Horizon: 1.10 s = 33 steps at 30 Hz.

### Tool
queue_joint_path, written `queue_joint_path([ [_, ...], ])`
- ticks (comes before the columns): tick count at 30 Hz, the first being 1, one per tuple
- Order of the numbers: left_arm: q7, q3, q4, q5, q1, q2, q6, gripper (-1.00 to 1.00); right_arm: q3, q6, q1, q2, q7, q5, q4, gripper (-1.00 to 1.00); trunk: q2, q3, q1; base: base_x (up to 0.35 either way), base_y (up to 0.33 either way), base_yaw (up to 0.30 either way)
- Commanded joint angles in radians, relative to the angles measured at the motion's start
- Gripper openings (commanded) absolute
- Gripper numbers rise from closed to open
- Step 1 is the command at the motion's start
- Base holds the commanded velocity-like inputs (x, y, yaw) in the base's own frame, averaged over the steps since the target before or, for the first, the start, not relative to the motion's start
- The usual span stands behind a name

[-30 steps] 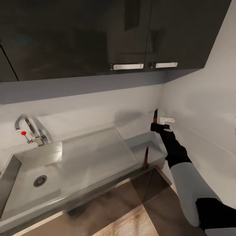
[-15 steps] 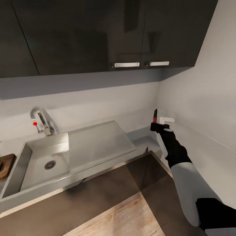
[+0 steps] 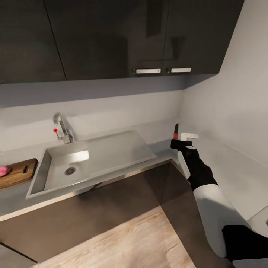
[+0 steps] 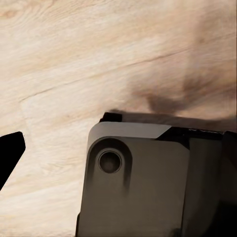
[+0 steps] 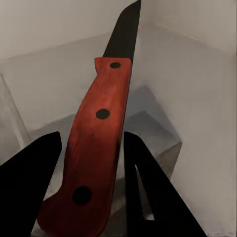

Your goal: In the kitchen, take the Vidalia onion out of the sink, dice it on the chopping board with the paring knife, put the diced onion into the bowl on the countertop, then place both the paring knife and the chopping board into the sink.

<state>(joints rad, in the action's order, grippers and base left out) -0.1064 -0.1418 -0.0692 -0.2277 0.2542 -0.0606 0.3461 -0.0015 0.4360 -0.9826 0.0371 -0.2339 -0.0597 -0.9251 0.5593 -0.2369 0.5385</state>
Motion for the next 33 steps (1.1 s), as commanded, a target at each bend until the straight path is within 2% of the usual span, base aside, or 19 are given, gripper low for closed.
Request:
queue_joint_path([
  [1,-0.002,-0.009,-0.004,-0.007,0.002,-0.001,0.007,1.00,0.000,0.004,-0.001,0.000,-0.005,-0.006,-0.001,-1.00,0.002,-0.003,0.000,-0.339,0.000,0.173],
  [6,-0.002,-0.009,-0.004,-0.007,0.002,-0.001,0.007,1.00,0.001,0.004,-0.001,0.002,-0.005,-0.006,-0.001,-1.00,0.002,-0.008,0.000,-0.332,0.032,0.176],
  [15,-0.002,-0.009,-0.004,-0.007,0.002,-0.001,0.008,1.00,0.001,0.003,-0.001,0.003,-0.005,-0.006,-0.001,-1.00,0.002,-0.017,0.000,-0.222,0.193,0.180],
  [20,-0.002,-0.009,-0.004,-0.007,0.002,-0.001,0.007,1.00,0.001,0.001,0.000,0.000,-0.004,-0.002,-0.001,-1.00,0.002,-0.021,0.000,-0.059,0.047,0.151],
  [33,-0.002,-0.009,-0.004,-0.007,0.002,-0.001,0.007,1.00,0.000,-0.001,0.001,-0.002,0.031,0.007,-0.015,-1.00,0.002,-0.021,0.000,-0.001,0.001,0.007],
])
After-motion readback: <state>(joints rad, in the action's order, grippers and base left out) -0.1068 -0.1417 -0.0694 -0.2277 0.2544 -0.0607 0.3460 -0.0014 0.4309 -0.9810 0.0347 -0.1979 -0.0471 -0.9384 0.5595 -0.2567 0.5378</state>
